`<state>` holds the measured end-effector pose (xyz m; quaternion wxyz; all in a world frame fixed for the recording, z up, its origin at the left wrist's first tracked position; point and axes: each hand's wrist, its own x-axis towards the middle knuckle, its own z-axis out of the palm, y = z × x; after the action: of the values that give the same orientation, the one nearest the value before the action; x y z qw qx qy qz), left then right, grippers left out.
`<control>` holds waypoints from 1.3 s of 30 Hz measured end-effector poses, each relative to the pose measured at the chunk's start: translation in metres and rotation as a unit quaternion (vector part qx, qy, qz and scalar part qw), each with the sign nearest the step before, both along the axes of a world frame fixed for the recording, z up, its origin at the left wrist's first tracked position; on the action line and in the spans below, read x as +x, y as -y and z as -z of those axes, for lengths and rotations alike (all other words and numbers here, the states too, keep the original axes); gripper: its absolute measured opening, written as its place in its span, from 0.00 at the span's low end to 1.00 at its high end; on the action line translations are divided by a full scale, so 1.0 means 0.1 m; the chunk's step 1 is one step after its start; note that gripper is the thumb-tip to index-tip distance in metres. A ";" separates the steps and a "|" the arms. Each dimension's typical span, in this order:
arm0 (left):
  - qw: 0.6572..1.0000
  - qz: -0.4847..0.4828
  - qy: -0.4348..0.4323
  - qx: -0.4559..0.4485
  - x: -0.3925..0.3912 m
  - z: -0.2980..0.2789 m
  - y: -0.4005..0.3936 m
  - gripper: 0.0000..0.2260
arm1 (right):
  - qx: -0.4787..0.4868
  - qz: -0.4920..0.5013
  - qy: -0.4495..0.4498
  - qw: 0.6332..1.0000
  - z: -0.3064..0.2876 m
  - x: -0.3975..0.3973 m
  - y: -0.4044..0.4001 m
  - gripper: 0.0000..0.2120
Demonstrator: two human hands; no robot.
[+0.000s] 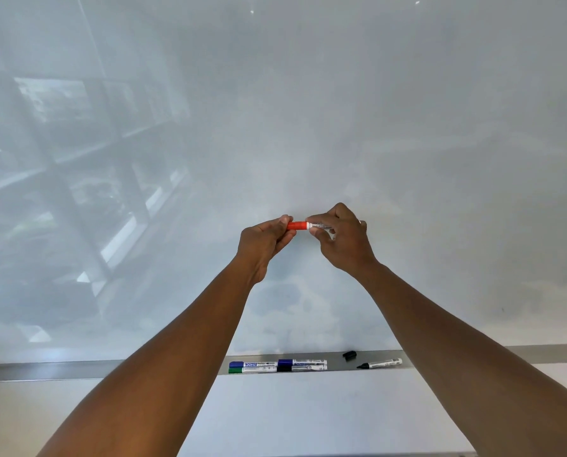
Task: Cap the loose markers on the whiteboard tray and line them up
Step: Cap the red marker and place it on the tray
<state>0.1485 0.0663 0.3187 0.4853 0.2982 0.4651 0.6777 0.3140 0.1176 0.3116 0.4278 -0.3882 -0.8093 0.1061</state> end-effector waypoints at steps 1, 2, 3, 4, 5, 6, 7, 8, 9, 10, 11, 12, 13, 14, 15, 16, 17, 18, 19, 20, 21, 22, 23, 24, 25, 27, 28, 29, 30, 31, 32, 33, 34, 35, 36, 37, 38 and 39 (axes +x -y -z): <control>1.000 -0.001 -0.007 -0.009 0.00 0.04 -0.01 0.05 | -0.002 -0.004 0.007 1.000 0.04 0.02 -0.01 0.09; 1.000 0.000 -0.016 -0.018 0.01 0.07 -0.02 0.05 | -0.005 -0.008 0.013 1.000 0.07 0.03 -0.01 0.09; 0.999 0.003 -0.026 -0.027 0.01 0.11 -0.04 0.05 | -0.010 -0.013 0.018 1.000 0.12 0.05 -0.01 0.10; 0.999 0.007 -0.036 -0.035 0.01 0.15 -0.05 0.05 | -0.015 -0.018 0.021 0.999 0.16 0.07 -0.02 0.10; 0.998 0.013 -0.047 -0.042 0.01 0.20 -0.06 0.06 | -0.023 -0.023 0.024 0.999 0.21 0.10 -0.04 0.10; 0.997 0.020 -0.060 -0.044 0.02 0.26 -0.07 0.06 | -0.032 -0.025 0.025 0.999 0.27 0.12 -0.05 0.10; 0.996 0.028 -0.076 -0.044 0.02 0.32 -0.07 0.06 | -0.038 -0.025 0.028 0.999 0.33 0.14 -0.05 0.10; 0.994 0.034 -0.093 -0.045 0.03 0.38 -0.09 0.06 | -0.044 -0.024 0.033 0.998 0.38 0.15 -0.06 0.11; 0.992 0.039 -0.105 -0.049 0.05 0.45 -0.11 0.07 | -0.049 -0.021 0.040 0.998 0.45 0.18 -0.08 0.11; 0.991 0.040 -0.113 -0.051 0.06 0.51 -0.11 0.07 | -0.051 -0.021 0.049 0.997 0.49 0.19 -0.08 0.11; 0.991 0.041 -0.116 -0.056 0.07 0.57 -0.12 0.08 | -0.054 -0.022 0.060 0.997 0.55 0.21 -0.09 0.11; 0.990 0.042 -0.116 -0.062 0.08 0.63 -0.13 0.09 | -0.057 -0.024 0.068 0.996 0.60 0.23 -0.10 0.11; 0.990 0.044 -0.117 -0.071 0.09 0.69 -0.15 0.09 | -0.061 -0.025 0.074 0.995 0.67 0.25 -0.12 0.12; 0.989 0.045 -0.119 -0.078 0.11 0.75 -0.17 0.10 | -0.066 -0.028 0.079 0.994 0.72 0.27 -0.13 0.12; 0.987 0.046 -0.124 -0.087 0.12 0.82 -0.18 0.10 | -0.072 -0.028 0.084 0.993 0.79 0.29 -0.15 0.13; 0.986 0.046 -0.127 -0.096 0.13 0.88 -0.20 0.10 | -0.076 -0.028 0.090 0.993 0.85 0.31 -0.16 0.14; 0.985 0.047 -0.130 -0.103 0.14 0.94 -0.21 0.10 | -0.081 -0.028 0.095 0.992 0.91 0.33 -0.17 0.14; 0.984 0.051 -0.132 -0.112 0.16 1.02 -0.23 0.10 | -0.087 -0.029 0.099 0.991 0.97 0.35 -0.20 0.14; 0.982 0.054 -0.134 -0.119 0.16 1.08 -0.24 0.10 | -0.091 -0.031 0.105 0.990 1.03 0.37 -0.21 0.14; 0.981 0.059 -0.134 -0.128 0.18 1.16 -0.26 0.09 | -0.097 -0.031 0.114 0.988 1.10 0.40 -0.23 0.15; 0.980 0.062 -0.133 -0.134 0.18 1.22 -0.26 0.09 | -0.101 -0.029 0.125 0.987 1.15 0.41 -0.24 0.15; 0.979 0.067 -0.132 -0.141 0.20 1.31 -0.27 0.09 | -0.109 -0.027 0.132 0.985 1.23 0.44 -0.25 0.15; 0.977 0.070 -0.134 -0.148 0.21 1.39 -0.29 0.09 | -0.117 -0.025 0.137 0.983 1.30 0.46 -0.26 0.15; 0.976 0.073 -0.138 -0.151 0.22 1.47 -0.29 0.09 | -0.126 -0.024 0.140 0.982 1.37 0.49 -0.27 0.16; 0.974 0.078 -0.147 -0.157 0.24 1.57 -0.31 0.09 | -0.137 -0.024 0.144 0.980 1.45 0.52 -0.28 0.16; 0.968 0.081 -0.173 -0.166 0.29 1.72 -0.32 0.09 | -0.154 -0.024 0.149 0.977 1.59 0.57 -0.30 0.16; 0.964 0.082 -0.185 -0.172 0.31 1.82 -0.34 0.09 | -0.164 -0.023 0.153 0.974 1.67 0.59 -0.33 0.16; 0.961 0.081 -0.197 -0.176 0.34 1.89 -0.35 0.10 | -0.171 -0.022 0.158 0.972 1.73 0.61 -0.34 0.16; 0.958 0.081 -0.211 -0.179 0.37 1.97 -0.36 0.10 | -0.180 -0.021 0.163 0.970 1.81 0.62 -0.36 0.17; 0.953 0.081 -0.228 -0.182 0.39 2.04 -0.36 0.09 | -0.187 -0.021 0.170 0.967 1.88 0.64 -0.37 0.17; 0.947 0.082 -0.249 -0.184 0.41 2.10 -0.37 0.09 | -0.196 -0.024 0.178 0.964 1.93 0.66 -0.39 0.17; 0.941 0.083 -0.268 -0.188 0.44 2.18 -0.38 0.08 | -0.207 -0.026 0.188 0.960 2.01 0.68 -0.41 0.17; 0.936 0.082 -0.286 -0.190 0.46 2.24 -0.40 0.08 | -0.216 -0.030 0.197 0.956 2.07 0.70 -0.43 0.17; 0.931 0.080 -0.300 -0.193 0.48 2.31 -0.40 0.08 | -0.227 -0.033 0.205 0.952 2.15 0.72 -0.45 0.17; 0.926 0.077 -0.314 -0.196 0.51 2.36 -0.40 0.08 | -0.237 -0.034 0.211 0.948 2.21 0.74 -0.45 0.17; 0.920 0.075 -0.330 -0.198 0.53 2.41 -0.41 0.08 | -0.246 -0.035 0.215 0.945 2.26 0.76 -0.46 0.17; 0.913 0.076 -0.347 -0.202 0.56 2.49 -0.42 0.08 | -0.255 -0.035 0.220 0.941 2.34 0.79 -0.47 0.17; 0.905 0.079 -0.365 -0.203 0.58 2.54 -0.43 0.08 | -0.260 -0.035 0.224 0.939 2.39 0.81 -0.48 0.17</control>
<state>0.2068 0.1095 0.0647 0.3835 0.4556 0.7118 0.3723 0.3951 0.1653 0.0722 0.1156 -0.4706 -0.8417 0.2381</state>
